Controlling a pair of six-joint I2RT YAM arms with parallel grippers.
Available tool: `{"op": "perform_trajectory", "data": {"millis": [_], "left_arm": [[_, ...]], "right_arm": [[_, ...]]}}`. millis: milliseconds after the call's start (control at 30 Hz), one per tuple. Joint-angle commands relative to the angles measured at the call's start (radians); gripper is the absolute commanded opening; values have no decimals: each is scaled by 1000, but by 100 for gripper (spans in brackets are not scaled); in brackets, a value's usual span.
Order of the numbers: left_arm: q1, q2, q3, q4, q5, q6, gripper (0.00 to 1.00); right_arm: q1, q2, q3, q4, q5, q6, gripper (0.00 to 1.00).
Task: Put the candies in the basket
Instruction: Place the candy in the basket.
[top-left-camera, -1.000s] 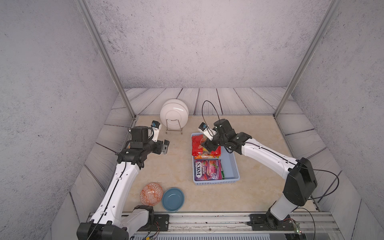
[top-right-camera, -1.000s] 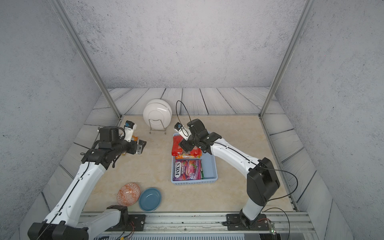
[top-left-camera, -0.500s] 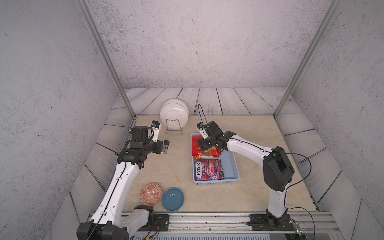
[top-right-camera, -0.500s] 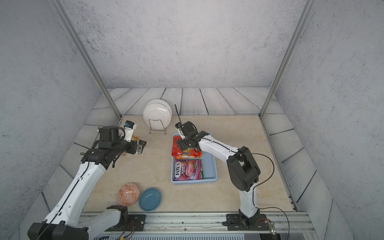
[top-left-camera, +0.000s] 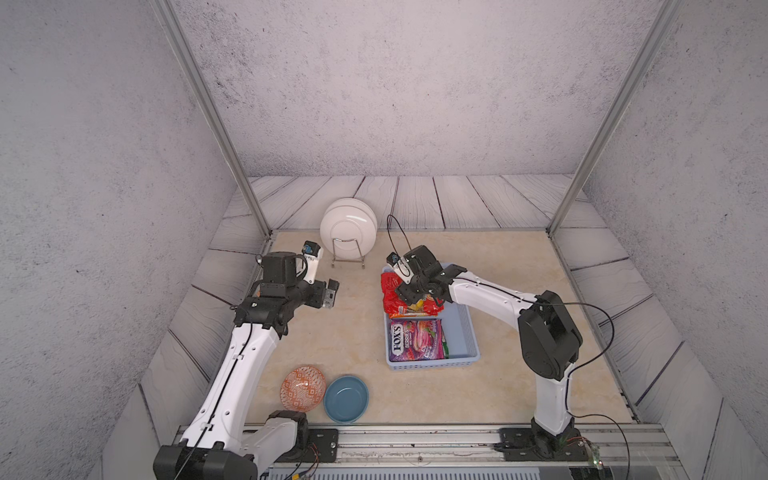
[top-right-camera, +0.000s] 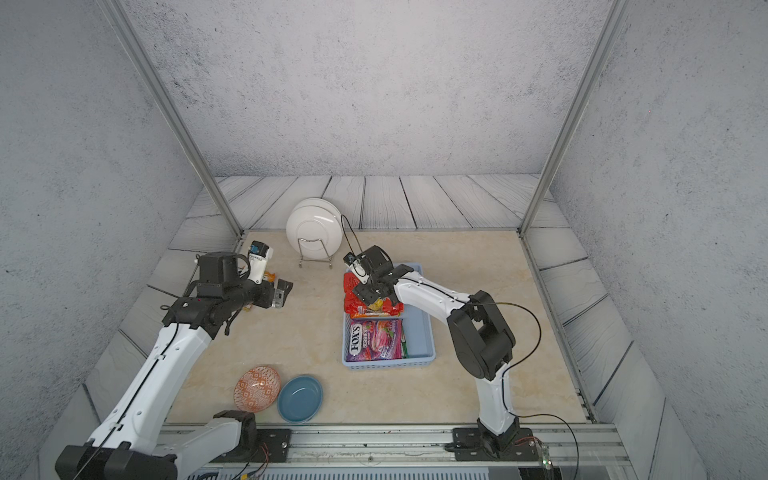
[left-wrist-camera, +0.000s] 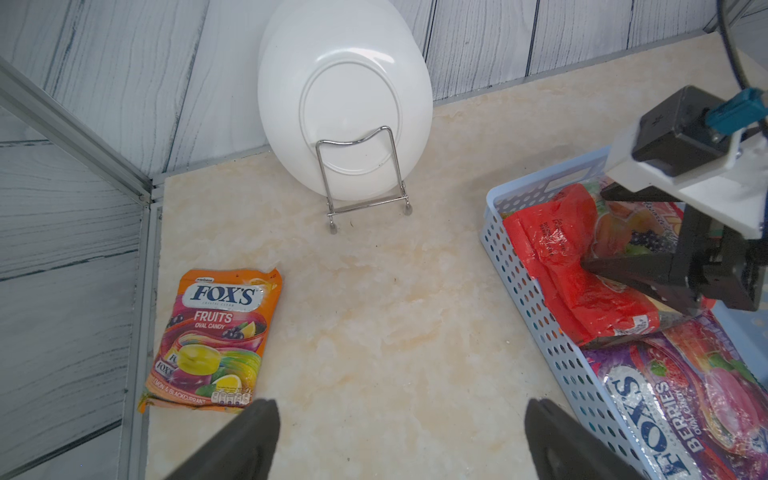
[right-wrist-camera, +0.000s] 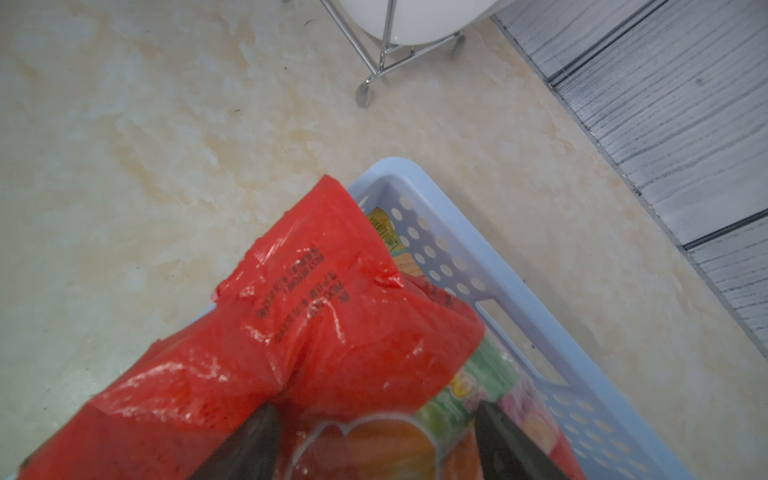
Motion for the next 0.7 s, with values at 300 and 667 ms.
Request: {"op": "perform_trajectory", "data": {"millis": [300, 667], "left_arm": [[-3, 12, 24, -1, -23, -18, 99], [4, 52, 49, -11, -80, -32, 99]], "right_arm": [[2, -205, -4, -150, -3, 10, 80], [2, -463, -175, -161, 136, -36, 85]]}}
